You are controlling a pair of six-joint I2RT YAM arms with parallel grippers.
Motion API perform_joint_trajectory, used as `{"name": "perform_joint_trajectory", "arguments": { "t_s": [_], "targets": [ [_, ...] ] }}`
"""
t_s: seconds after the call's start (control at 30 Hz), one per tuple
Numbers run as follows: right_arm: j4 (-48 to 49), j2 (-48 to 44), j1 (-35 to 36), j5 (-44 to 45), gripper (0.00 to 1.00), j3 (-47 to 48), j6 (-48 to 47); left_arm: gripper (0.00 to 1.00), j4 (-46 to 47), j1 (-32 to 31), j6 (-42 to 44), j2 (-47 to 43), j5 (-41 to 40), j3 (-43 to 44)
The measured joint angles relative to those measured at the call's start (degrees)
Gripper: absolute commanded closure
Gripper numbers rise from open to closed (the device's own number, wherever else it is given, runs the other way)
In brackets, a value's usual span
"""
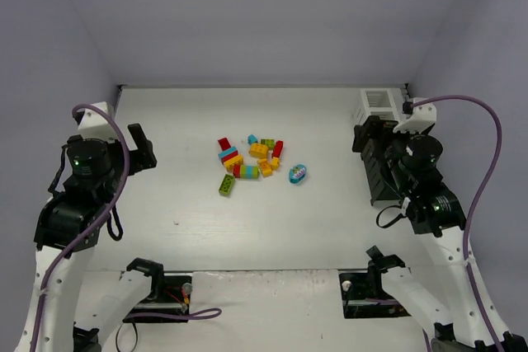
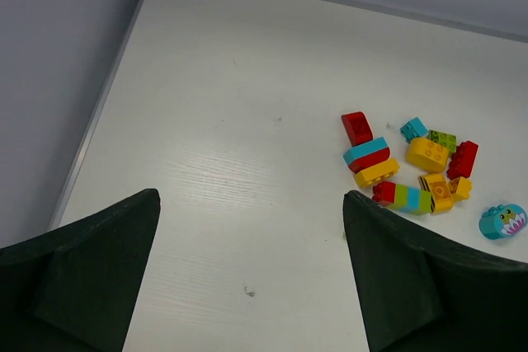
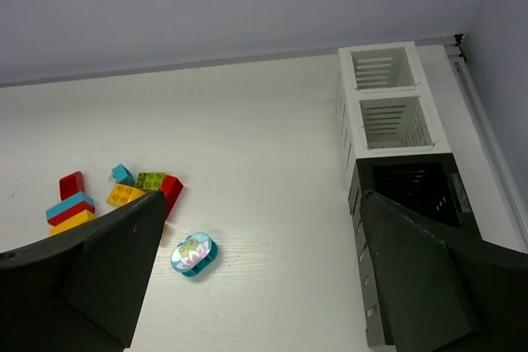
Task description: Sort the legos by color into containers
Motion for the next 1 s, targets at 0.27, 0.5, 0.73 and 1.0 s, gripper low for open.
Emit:
{"name": "perform_joint_trajectory", "arguments": {
  "t_s": [0.27, 0.5, 0.73, 1.0],
  "targets": [
    [0.07, 4.26, 1.40, 0.07, 0.00, -0.13, 3.45, 0.15, -0.83, 0.00, -1.31, 0.59, 0.70, 0.00],
    [-1.68, 14.56, 1.77, 2.27, 0.00, 1.38, 12.48, 0.15, -1.18, 0.00, -3.48, 1.57, 2.12, -2.36],
    [-5.05, 30.99, 7.41, 5.81, 0.18, 6.58, 23.45, 0.15, -1.25, 0.00, -5.84, 4.09, 3.43, -4.33],
    [-8.59, 45.97, 15.63, 8.17, 0.17, 9.05, 37.73, 0.15, -1.60, 0.00, -7.08, 4.13, 5.16, -4.87]
  ]
}}
